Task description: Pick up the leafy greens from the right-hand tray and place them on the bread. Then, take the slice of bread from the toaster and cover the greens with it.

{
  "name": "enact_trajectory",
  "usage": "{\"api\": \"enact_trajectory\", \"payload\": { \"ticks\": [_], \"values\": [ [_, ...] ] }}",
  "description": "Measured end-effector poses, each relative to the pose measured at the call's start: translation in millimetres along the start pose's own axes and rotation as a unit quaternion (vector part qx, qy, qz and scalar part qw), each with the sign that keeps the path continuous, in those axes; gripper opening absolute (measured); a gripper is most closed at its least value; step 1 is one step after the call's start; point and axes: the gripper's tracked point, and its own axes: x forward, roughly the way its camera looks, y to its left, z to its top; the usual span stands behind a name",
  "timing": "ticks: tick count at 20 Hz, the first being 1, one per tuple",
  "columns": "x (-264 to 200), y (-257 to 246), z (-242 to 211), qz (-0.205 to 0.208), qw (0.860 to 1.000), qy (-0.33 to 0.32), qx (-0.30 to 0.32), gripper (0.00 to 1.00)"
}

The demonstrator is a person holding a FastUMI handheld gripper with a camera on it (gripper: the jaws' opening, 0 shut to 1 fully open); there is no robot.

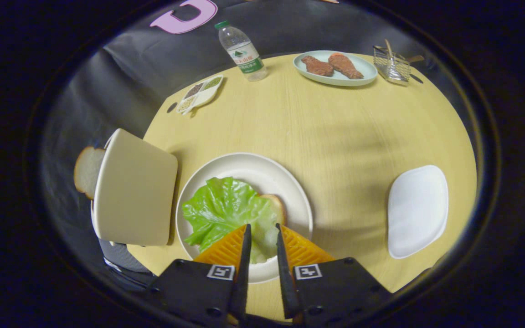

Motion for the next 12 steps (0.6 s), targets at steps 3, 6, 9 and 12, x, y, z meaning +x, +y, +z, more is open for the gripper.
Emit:
{"api": "enact_trajectory", "payload": {
  "ticks": [3,6,9,12],
  "values": [
    [-12.0,-8.0,8.5,-0.009,1.0,-0.015,0.013,0.53],
    [-28.4,-10.8,17.3,-0.006,0.999,-0.025,0.035,0.71],
    [-47.3,5.4,24.0,0.023,0.997,-0.024,0.066,0.89],
    [-68.1,43.3,18.2,0.066,0.994,0.006,0.085,1.0]
  ]
}}
